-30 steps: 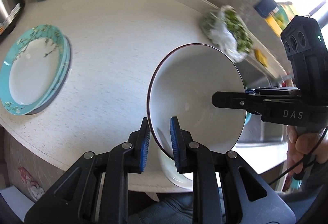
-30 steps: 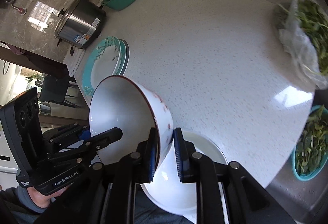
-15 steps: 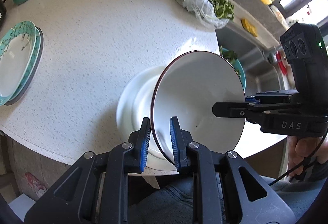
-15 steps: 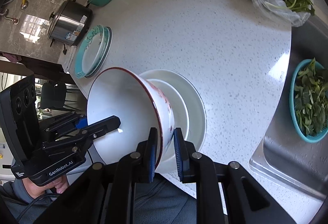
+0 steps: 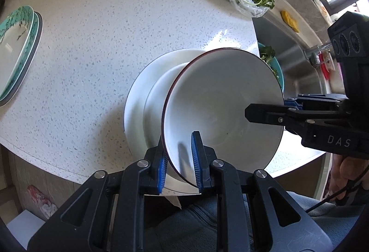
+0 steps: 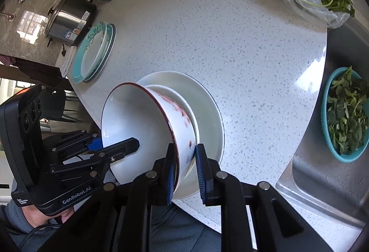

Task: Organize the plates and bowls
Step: 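Lift the dark-rimmed bowl and lower it into the white bowl, then open the right gripper and release the dark-rimmed bowl, then close the right gripper on the white plate rim under the bowls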

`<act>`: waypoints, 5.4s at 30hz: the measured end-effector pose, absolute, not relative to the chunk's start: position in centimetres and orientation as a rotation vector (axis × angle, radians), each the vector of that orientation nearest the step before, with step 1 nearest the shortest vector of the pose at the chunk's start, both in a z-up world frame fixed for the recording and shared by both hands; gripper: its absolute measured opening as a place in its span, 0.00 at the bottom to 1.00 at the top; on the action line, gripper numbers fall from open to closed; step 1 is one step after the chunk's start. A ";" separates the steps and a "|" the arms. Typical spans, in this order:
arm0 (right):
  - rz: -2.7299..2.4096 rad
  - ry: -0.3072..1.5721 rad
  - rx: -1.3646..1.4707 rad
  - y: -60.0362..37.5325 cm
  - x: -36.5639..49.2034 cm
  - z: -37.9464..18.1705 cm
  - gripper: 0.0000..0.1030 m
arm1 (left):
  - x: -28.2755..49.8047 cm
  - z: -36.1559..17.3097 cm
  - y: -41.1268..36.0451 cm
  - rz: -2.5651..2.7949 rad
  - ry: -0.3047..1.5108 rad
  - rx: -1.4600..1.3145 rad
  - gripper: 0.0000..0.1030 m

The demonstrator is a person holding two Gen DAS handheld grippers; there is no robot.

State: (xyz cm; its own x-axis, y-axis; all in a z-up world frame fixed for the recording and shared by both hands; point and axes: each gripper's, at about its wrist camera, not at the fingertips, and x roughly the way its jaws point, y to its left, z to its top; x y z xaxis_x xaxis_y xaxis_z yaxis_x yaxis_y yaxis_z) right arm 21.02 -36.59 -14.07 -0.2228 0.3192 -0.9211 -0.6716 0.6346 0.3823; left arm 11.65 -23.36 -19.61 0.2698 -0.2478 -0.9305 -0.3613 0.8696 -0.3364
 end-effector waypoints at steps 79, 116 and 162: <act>1.039 1.528 -0.326 -40.4 25.1 -16.0 0.47 | 2.9 -21.1 -18.4 0.208 1.184 -0.474 0.83; 1.038 1.543 -0.395 -38.6 23.3 -19.3 0.43 | 7.2 -23.5 -18.2 0.232 1.234 -0.605 0.75; 1.097 1.409 -0.407 -36.3 21.8 -19.8 0.21 | 11.9 -25.2 -21.4 0.107 1.187 -0.470 0.13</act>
State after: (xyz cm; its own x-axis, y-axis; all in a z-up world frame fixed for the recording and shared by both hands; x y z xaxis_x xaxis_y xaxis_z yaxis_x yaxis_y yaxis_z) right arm 21.82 -36.33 -19.83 -0.1953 0.3638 -0.9108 -0.7937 0.4869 0.3647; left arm 11.88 -21.44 -25.18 0.3818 -0.1632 -0.9097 -0.3229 0.8987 -0.2968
